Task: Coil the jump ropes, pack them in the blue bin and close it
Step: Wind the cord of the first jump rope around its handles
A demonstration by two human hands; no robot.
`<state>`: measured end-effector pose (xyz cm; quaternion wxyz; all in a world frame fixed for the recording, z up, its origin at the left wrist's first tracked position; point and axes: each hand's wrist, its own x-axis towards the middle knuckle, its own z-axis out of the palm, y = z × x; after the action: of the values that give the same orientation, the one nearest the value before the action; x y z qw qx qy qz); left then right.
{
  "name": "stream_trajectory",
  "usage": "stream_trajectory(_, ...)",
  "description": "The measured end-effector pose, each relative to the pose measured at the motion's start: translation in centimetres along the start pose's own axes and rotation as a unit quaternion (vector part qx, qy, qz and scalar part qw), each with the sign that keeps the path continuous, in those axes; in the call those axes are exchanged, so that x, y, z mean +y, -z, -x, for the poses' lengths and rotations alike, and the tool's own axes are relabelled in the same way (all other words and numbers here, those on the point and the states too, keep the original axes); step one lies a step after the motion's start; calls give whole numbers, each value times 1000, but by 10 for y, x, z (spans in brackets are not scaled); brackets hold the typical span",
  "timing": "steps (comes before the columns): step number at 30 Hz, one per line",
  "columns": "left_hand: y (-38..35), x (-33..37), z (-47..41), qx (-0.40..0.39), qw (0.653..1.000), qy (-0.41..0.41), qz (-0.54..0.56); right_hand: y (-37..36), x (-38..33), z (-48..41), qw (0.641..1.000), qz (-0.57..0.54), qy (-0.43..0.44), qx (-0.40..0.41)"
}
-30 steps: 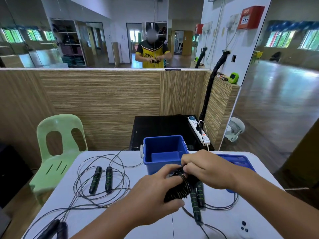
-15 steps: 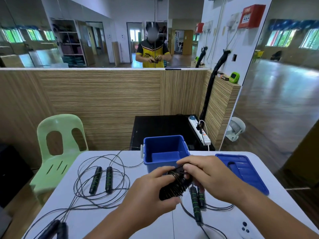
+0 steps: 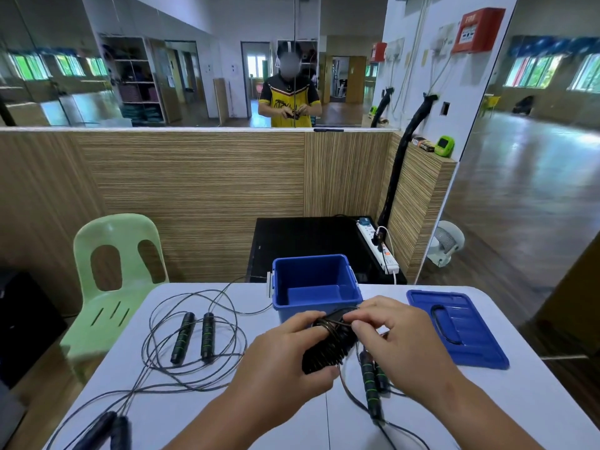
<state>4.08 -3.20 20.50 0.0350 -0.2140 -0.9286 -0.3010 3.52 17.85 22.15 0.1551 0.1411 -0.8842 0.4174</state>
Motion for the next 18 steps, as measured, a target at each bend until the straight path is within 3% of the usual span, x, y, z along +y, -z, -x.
stream_trajectory(4, 2, 1, 0, -2, 1000, 5, -1, 2, -2, 0, 1000, -21, -19, 11)
stream_trajectory(9, 1, 0, 1, 7, 1000, 18, 1, 1, 2, 2, 997, 66, 46, 8)
stream_trajectory(18, -3, 8, 4, 21, 999, 29, 6, -20, 8, 12, 990, 121, 54, 42)
